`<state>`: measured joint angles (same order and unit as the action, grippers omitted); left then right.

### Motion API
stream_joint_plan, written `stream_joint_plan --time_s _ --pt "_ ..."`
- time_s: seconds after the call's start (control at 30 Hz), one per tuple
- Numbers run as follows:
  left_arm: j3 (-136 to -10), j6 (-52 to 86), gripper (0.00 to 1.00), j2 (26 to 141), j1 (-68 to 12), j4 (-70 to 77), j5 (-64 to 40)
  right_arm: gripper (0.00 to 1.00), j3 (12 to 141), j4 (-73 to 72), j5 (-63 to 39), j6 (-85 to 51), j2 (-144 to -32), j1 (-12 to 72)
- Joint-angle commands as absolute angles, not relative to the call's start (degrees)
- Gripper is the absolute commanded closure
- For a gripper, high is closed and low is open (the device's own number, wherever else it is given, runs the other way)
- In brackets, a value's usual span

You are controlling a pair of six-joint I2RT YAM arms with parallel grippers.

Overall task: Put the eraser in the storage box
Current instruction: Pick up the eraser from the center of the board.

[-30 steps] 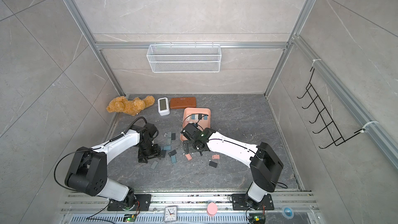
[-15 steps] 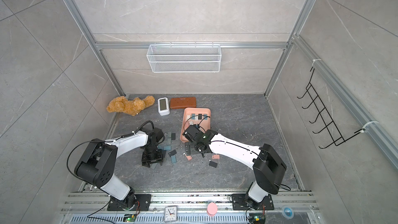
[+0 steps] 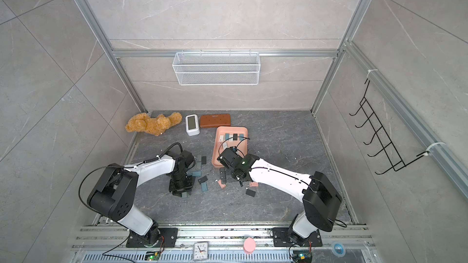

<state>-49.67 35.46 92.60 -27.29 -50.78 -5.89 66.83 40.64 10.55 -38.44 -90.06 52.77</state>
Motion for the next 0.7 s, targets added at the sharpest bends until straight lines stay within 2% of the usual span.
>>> stream_joint_plan --time_s 0.0,0.23,0.4,0.67 --pt "-47.08 37.08 0.62 94.13 -27.57 -48.9 -3.55 0.0 66.36 41.31 11.55 -39.06 -88.93 53.0" --pt "-48.05 37.11 0.76 93.52 -27.65 -48.43 -2.37 0.01 66.99 42.0 12.21 -38.78 -88.5 53.0" --pt "-49.11 36.74 0.81 91.76 -27.68 -48.08 -2.33 0.0 66.02 42.08 13.16 -39.16 -87.34 53.0" --pt "-56.99 36.57 0.82 90.4 -27.73 -51.52 -1.08 0.0 67.14 43.15 12.53 -37.89 -86.24 51.02"
